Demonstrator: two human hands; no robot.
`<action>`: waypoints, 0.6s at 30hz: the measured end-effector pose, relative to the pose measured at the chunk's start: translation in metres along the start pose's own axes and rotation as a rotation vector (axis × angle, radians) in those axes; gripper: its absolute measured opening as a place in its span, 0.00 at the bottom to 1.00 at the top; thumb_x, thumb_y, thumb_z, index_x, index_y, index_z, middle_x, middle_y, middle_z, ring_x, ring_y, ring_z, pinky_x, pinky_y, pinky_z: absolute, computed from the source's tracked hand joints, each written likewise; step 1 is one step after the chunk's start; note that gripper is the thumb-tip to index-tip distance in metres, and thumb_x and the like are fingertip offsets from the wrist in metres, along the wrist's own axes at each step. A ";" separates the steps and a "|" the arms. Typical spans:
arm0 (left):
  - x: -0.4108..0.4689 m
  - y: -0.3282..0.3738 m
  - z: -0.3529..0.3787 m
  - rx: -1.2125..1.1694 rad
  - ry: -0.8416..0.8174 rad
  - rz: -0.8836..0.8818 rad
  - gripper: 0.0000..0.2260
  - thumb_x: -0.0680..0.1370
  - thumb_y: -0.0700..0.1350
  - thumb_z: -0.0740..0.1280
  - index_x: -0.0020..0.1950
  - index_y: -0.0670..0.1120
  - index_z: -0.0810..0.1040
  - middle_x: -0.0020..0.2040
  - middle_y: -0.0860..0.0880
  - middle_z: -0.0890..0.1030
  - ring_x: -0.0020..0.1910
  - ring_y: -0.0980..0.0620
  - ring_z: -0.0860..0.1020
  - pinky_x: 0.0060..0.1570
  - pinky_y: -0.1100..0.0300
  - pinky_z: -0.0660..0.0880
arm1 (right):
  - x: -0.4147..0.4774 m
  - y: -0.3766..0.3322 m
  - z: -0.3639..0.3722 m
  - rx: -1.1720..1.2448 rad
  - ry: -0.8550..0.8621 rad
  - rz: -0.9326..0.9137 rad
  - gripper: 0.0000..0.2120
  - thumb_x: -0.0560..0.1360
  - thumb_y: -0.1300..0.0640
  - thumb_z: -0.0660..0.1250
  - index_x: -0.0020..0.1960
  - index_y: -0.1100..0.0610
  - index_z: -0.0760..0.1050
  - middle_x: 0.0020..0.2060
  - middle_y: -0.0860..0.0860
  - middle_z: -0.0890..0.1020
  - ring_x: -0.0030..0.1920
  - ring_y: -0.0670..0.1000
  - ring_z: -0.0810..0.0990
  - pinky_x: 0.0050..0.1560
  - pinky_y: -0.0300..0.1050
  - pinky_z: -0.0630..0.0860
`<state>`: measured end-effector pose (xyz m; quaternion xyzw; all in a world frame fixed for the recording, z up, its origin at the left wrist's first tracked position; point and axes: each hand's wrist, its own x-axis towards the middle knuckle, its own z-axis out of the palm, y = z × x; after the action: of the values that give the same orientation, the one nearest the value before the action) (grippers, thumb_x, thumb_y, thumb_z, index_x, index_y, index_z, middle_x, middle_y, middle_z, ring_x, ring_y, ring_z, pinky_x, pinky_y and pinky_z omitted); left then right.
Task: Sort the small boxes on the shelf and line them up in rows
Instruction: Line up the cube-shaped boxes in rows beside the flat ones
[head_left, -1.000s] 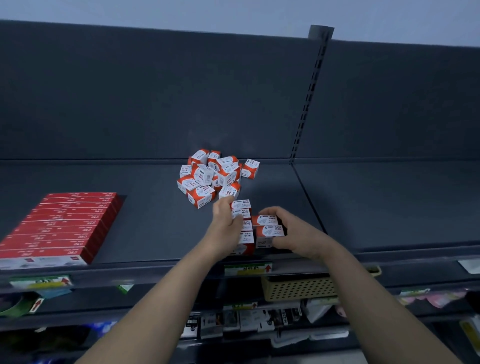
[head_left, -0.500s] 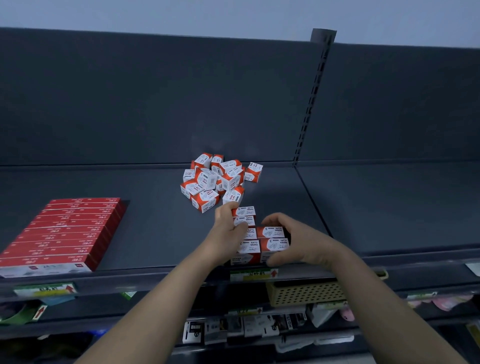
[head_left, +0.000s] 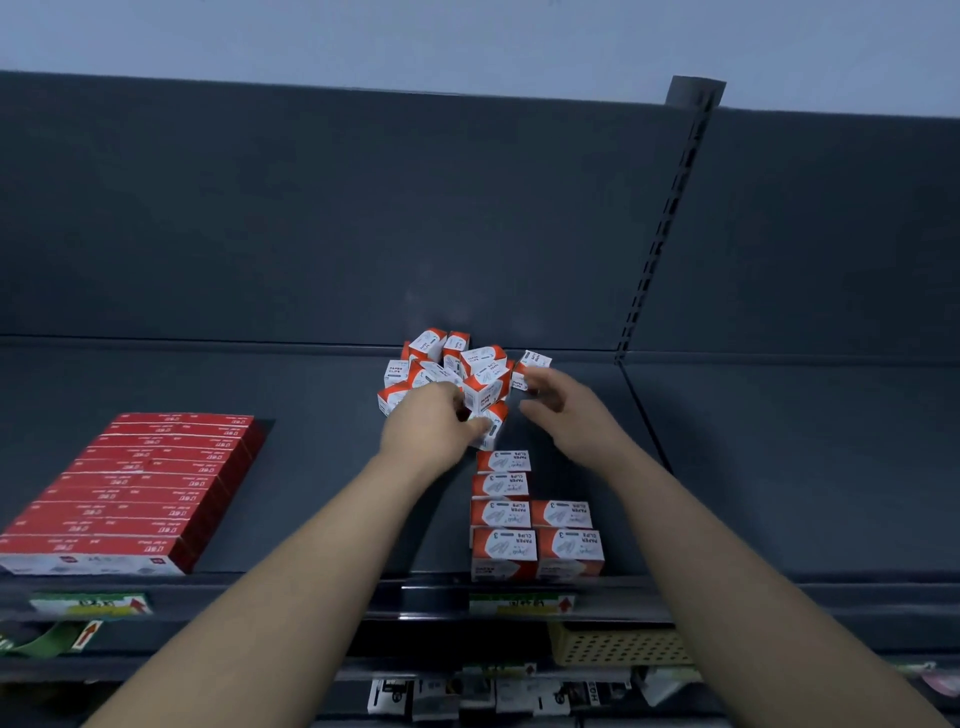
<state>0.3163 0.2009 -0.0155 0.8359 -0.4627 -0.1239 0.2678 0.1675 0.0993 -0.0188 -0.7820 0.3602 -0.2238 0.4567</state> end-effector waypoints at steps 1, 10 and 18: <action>0.003 0.002 0.000 0.060 -0.008 0.008 0.12 0.72 0.56 0.71 0.47 0.48 0.79 0.43 0.51 0.81 0.42 0.51 0.79 0.41 0.54 0.78 | 0.009 -0.003 0.002 -0.006 -0.030 -0.039 0.20 0.77 0.61 0.65 0.67 0.49 0.69 0.58 0.43 0.77 0.52 0.40 0.78 0.48 0.32 0.73; 0.016 0.012 0.001 0.250 -0.094 0.024 0.14 0.73 0.59 0.69 0.42 0.48 0.82 0.39 0.50 0.81 0.40 0.51 0.78 0.33 0.59 0.71 | 0.041 -0.005 0.001 -0.259 -0.048 -0.098 0.14 0.70 0.53 0.74 0.50 0.49 0.72 0.52 0.43 0.74 0.48 0.43 0.76 0.43 0.38 0.73; 0.023 0.037 0.008 0.256 -0.206 0.010 0.17 0.71 0.52 0.73 0.55 0.47 0.77 0.48 0.49 0.80 0.48 0.48 0.78 0.46 0.54 0.78 | 0.000 0.016 -0.048 0.131 0.067 0.029 0.16 0.74 0.61 0.69 0.57 0.48 0.72 0.50 0.46 0.79 0.51 0.46 0.79 0.49 0.38 0.79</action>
<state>0.2987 0.1631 -0.0003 0.8437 -0.5040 -0.1476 0.1110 0.1292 0.0677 -0.0102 -0.7373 0.3711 -0.2660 0.4978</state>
